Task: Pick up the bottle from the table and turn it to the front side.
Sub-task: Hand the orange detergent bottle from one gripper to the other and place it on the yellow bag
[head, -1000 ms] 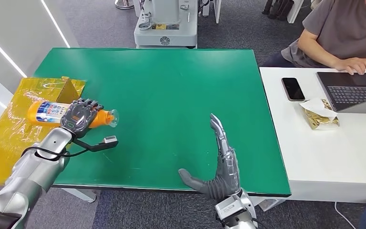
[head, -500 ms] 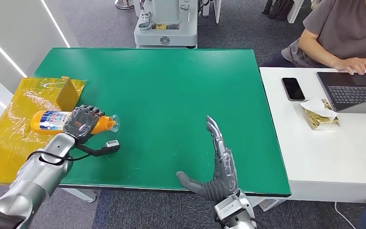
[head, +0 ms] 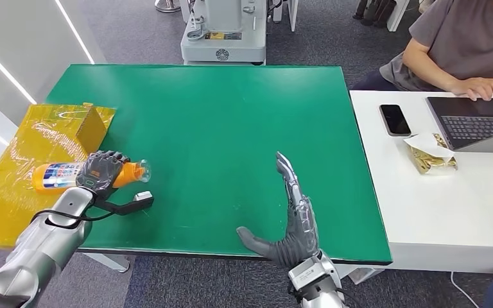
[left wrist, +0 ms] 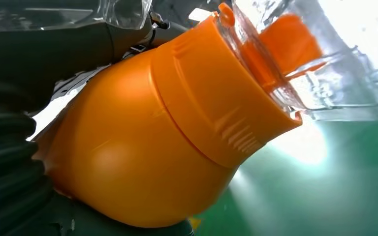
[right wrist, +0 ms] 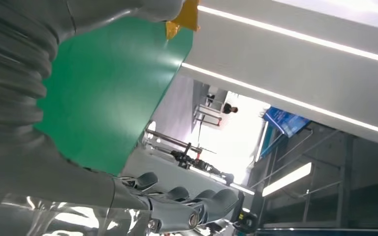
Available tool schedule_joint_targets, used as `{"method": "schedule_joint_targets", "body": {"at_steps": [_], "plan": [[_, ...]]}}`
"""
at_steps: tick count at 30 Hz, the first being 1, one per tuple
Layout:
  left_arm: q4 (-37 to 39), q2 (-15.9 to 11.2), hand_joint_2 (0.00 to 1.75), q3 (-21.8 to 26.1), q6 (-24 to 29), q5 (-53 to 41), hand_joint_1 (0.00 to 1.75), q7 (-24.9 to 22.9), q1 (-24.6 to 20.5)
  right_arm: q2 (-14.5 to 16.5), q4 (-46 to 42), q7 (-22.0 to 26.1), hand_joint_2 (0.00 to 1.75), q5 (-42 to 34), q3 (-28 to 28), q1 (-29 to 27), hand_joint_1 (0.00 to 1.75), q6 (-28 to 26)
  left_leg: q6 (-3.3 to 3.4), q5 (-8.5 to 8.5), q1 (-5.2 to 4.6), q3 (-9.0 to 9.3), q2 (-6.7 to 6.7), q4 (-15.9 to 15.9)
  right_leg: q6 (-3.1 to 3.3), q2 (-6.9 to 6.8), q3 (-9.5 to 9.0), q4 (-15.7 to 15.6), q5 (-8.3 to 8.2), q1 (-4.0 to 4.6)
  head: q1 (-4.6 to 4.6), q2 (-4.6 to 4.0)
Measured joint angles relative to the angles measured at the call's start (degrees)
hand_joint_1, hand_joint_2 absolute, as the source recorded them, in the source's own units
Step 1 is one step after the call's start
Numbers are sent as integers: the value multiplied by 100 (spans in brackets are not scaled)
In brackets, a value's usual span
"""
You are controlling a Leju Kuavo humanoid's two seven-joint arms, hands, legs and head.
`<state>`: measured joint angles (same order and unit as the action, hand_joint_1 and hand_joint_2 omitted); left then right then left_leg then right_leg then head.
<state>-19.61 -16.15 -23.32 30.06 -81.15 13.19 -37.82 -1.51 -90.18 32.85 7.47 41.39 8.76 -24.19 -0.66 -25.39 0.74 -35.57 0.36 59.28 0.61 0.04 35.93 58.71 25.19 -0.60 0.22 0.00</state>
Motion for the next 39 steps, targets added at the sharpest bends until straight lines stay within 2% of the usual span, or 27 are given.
{"method": "schedule_joint_targets", "body": {"at_steps": [12, 16, 21, 32, 35, 39], "plan": [[44, -186, 175, 270, 238, -38, 175, -291, 307, 0, 226, 18, 175, -194, 142, 303, 0, 199, 0, 0, 1, -1, -1, -1, 0, -2, 2, 0, 1, 1, -1, 0], [46, -202, 175, 308, 311, -79, 175, -291, 312, 0, 293, 18, 175, -232, 171, 341, 0, 205, 0, 0, 1, -2, -2, -1, 0, -3, 1, 0, 1, 1, 0, 0], [46, -199, 175, 399, 735, -260, 175, -238, 245, 0, 424, 59, 175, -465, 264, 473, 0, 248, 0, 0, 1, 0, -2, 0, 0, -3, 2, 0, 1, 1, 0, 0], [46, -155, 175, 485, 768, -346, 175, -222, 82, 0, 629, 110, 175, -503, 379, 626, 0, 268, -1, 0, 1, 1, 0, 0, 1, 0, 5, 0, 1, 1, 0, 0], [45, -68, 175, 487, 816, -430, 175, -175, 10, 0, 663, 139, 175, -550, 383, 625, 0, 246, -1, 1, 0, -1, -4, 3, 0, -5, 10, -1, 1, 1, -1, 0], [46, 192, 175, 487, 856, -520, 175, -177, -253, 0, 724, 187, 175, -611, 388, 629, 0, 217, 0, 5, -1, -9, -15, 2, 2, -22, 4, -1, -2, 0, 1, 0]]}}
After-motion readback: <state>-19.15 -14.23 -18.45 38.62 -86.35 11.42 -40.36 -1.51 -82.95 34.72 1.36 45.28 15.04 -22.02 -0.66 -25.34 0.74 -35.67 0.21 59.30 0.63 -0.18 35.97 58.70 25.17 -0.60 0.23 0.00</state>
